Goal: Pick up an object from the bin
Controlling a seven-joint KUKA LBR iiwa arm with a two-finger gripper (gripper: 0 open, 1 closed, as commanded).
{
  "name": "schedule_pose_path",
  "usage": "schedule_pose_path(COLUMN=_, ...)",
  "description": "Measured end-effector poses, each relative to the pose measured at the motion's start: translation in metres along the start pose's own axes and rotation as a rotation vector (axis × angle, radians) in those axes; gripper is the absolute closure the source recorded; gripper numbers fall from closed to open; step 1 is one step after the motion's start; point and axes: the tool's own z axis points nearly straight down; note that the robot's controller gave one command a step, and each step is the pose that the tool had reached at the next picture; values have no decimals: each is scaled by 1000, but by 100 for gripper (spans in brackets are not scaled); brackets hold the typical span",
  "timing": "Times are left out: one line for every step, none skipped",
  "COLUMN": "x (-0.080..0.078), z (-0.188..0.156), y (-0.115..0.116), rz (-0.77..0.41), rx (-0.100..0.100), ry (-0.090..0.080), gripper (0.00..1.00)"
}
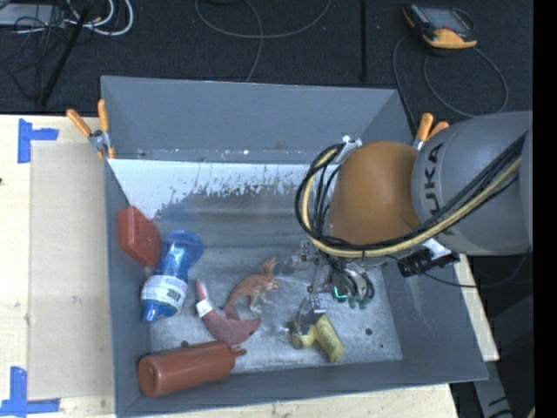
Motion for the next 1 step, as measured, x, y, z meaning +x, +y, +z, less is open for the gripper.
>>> schedule_pose_path(x=-2, z=-4, y=0, rz=1, rx=0, ry=-7, gripper=0)
